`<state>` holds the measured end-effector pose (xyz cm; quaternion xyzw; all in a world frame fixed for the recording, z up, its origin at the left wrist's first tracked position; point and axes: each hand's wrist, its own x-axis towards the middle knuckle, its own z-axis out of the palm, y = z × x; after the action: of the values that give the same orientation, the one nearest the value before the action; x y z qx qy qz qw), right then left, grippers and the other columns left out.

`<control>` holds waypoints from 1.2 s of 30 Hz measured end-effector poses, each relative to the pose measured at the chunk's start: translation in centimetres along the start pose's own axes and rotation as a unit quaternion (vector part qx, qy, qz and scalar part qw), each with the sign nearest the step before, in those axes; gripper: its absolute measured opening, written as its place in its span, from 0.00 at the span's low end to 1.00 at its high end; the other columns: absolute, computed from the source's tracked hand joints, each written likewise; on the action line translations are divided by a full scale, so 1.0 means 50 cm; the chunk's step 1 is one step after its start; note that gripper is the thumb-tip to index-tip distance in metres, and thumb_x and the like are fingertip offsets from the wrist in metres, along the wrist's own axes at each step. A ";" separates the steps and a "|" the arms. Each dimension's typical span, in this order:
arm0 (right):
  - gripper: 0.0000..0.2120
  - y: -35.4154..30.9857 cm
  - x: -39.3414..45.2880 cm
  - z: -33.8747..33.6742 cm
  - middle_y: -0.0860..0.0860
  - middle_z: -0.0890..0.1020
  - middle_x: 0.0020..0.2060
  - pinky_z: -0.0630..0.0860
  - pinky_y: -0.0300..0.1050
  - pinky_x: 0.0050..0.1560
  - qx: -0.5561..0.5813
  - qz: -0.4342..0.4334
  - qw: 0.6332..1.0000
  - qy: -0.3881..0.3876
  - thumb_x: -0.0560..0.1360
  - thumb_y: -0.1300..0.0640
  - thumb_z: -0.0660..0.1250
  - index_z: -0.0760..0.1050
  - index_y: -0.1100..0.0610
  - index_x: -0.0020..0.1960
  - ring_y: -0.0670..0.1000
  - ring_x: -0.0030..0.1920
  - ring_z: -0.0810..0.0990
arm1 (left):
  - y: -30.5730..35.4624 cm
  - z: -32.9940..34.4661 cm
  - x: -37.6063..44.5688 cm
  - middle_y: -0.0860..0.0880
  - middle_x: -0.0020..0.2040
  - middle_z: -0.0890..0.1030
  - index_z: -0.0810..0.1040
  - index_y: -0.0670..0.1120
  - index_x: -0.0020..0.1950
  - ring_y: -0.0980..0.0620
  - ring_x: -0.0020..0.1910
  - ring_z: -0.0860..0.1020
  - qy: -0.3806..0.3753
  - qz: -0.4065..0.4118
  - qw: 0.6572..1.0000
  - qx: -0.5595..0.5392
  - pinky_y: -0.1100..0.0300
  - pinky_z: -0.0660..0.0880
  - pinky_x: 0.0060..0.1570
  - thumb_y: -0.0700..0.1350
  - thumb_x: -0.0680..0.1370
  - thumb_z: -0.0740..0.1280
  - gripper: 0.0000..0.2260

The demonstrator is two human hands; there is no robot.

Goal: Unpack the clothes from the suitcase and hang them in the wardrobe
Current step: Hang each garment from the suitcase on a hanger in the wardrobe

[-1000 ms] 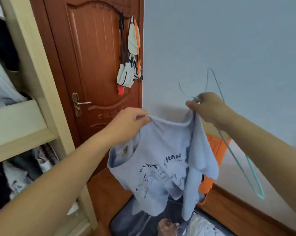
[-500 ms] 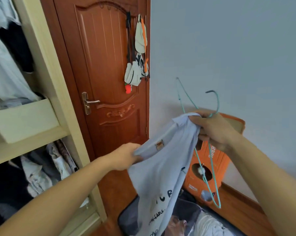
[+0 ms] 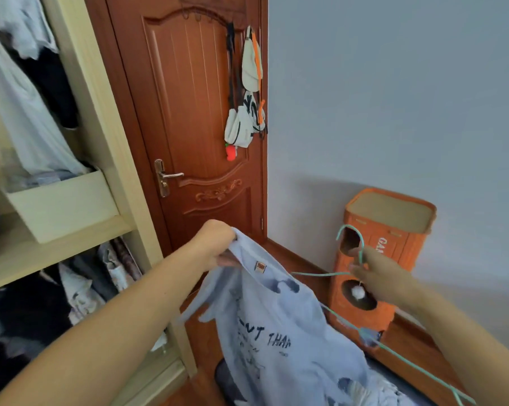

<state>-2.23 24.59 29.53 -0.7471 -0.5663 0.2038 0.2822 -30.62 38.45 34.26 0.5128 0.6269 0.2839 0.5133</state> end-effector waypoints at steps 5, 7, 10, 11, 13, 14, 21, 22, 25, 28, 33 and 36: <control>0.06 -0.037 -0.070 -0.040 0.55 0.84 0.29 0.67 0.31 0.28 0.143 -0.048 0.985 0.088 0.82 0.60 0.64 0.79 0.55 0.53 0.49 0.24 0.78 | -0.008 0.040 0.042 0.41 0.47 0.79 0.77 0.41 0.49 0.41 0.46 0.79 0.068 0.128 0.964 0.224 0.54 0.72 0.41 0.41 0.78 0.63 0.05; 0.07 -0.055 -0.101 -0.060 0.59 0.83 0.30 0.67 0.33 0.27 0.177 -0.062 0.976 0.109 0.82 0.59 0.63 0.80 0.56 0.49 0.52 0.24 0.78 | -0.001 0.037 0.046 0.39 0.55 0.80 0.78 0.40 0.57 0.38 0.54 0.79 0.081 0.131 0.940 0.303 0.54 0.72 0.45 0.47 0.78 0.64 0.13; 0.10 -0.085 -0.141 -0.071 0.55 0.81 0.25 0.68 0.38 0.27 0.165 -0.075 0.979 0.091 0.82 0.58 0.63 0.80 0.57 0.44 0.55 0.24 0.76 | 0.014 0.028 0.048 0.37 0.59 0.81 0.79 0.40 0.58 0.37 0.56 0.79 0.080 0.136 0.920 0.358 0.54 0.72 0.47 0.49 0.79 0.65 0.15; 0.10 -0.097 -0.150 -0.071 0.50 0.81 0.24 0.68 0.36 0.27 0.153 -0.080 0.982 0.077 0.82 0.59 0.63 0.80 0.58 0.44 0.52 0.23 0.76 | 0.019 0.027 0.048 0.37 0.59 0.81 0.79 0.39 0.57 0.37 0.56 0.80 0.080 0.139 0.916 0.368 0.54 0.73 0.47 0.48 0.79 0.64 0.14; 0.10 -0.120 -0.153 -0.061 0.40 0.79 0.23 0.68 0.33 0.26 0.142 -0.088 0.984 0.058 0.82 0.60 0.63 0.78 0.60 0.45 0.47 0.21 0.74 | 0.030 0.025 0.042 0.37 0.58 0.81 0.79 0.39 0.57 0.37 0.56 0.80 0.082 0.149 0.904 0.391 0.54 0.73 0.47 0.48 0.78 0.64 0.14; 0.09 -0.132 -0.147 -0.053 0.38 0.79 0.23 0.67 0.33 0.26 0.140 -0.092 0.984 0.062 0.82 0.59 0.63 0.78 0.59 0.45 0.45 0.20 0.74 | 0.037 0.025 0.037 0.37 0.58 0.81 0.79 0.40 0.57 0.36 0.56 0.80 0.083 0.161 0.898 0.400 0.54 0.73 0.47 0.48 0.77 0.64 0.14; 0.08 -0.231 -0.058 0.030 0.47 0.85 0.36 0.80 0.43 0.35 0.133 -0.107 0.981 0.092 0.81 0.58 0.62 0.76 0.55 0.44 0.49 0.22 0.80 | 0.069 0.053 -0.026 0.44 0.52 0.79 0.78 0.47 0.52 0.41 0.49 0.77 0.095 0.270 0.860 0.423 0.55 0.72 0.46 0.40 0.76 0.63 0.07; 0.08 -0.241 -0.051 0.036 0.47 0.86 0.37 0.81 0.44 0.36 0.132 -0.112 0.981 0.082 0.82 0.58 0.62 0.75 0.55 0.44 0.47 0.22 0.80 | 0.073 0.051 -0.030 0.45 0.51 0.79 0.78 0.47 0.52 0.43 0.48 0.77 0.105 0.267 0.870 0.401 0.55 0.72 0.45 0.39 0.77 0.63 0.08; 0.08 -0.257 -0.055 0.013 0.48 0.86 0.40 0.80 0.44 0.35 0.126 -0.123 0.984 0.029 0.82 0.57 0.62 0.75 0.54 0.44 0.44 0.20 0.76 | 0.093 0.015 -0.018 0.43 0.53 0.80 0.79 0.46 0.53 0.41 0.51 0.79 0.159 0.246 0.889 0.351 0.54 0.72 0.46 0.40 0.76 0.64 0.08; 0.08 -0.255 -0.064 -0.053 0.46 0.87 0.37 0.72 0.40 0.32 0.146 -0.132 0.977 0.082 0.81 0.58 0.63 0.77 0.56 0.44 0.42 0.22 0.73 | 0.102 -0.024 -0.011 0.41 0.55 0.80 0.78 0.44 0.56 0.37 0.56 0.79 0.159 0.207 0.877 0.404 0.53 0.74 0.48 0.45 0.76 0.67 0.10; 0.07 -0.259 -0.045 0.004 0.47 0.86 0.36 0.77 0.42 0.39 0.071 -0.111 0.991 0.039 0.80 0.58 0.63 0.77 0.56 0.45 0.44 0.34 0.81 | 0.106 0.028 -0.048 0.42 0.53 0.82 0.80 0.45 0.53 0.40 0.51 0.81 0.098 0.236 0.877 0.406 0.51 0.80 0.48 0.44 0.75 0.66 0.08; 0.08 -0.229 -0.019 0.057 0.50 0.85 0.39 0.82 0.50 0.44 0.093 -0.099 0.987 0.084 0.81 0.57 0.62 0.76 0.56 0.45 0.52 0.34 0.83 | 0.120 0.076 -0.091 0.43 0.49 0.83 0.81 0.45 0.47 0.40 0.50 0.81 0.075 0.296 0.869 0.389 0.50 0.80 0.51 0.41 0.74 0.66 0.05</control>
<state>-12.64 26.50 34.81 -0.6726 -0.5899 0.1634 0.4158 -25.19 35.44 39.95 0.8098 0.5417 0.1933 0.1156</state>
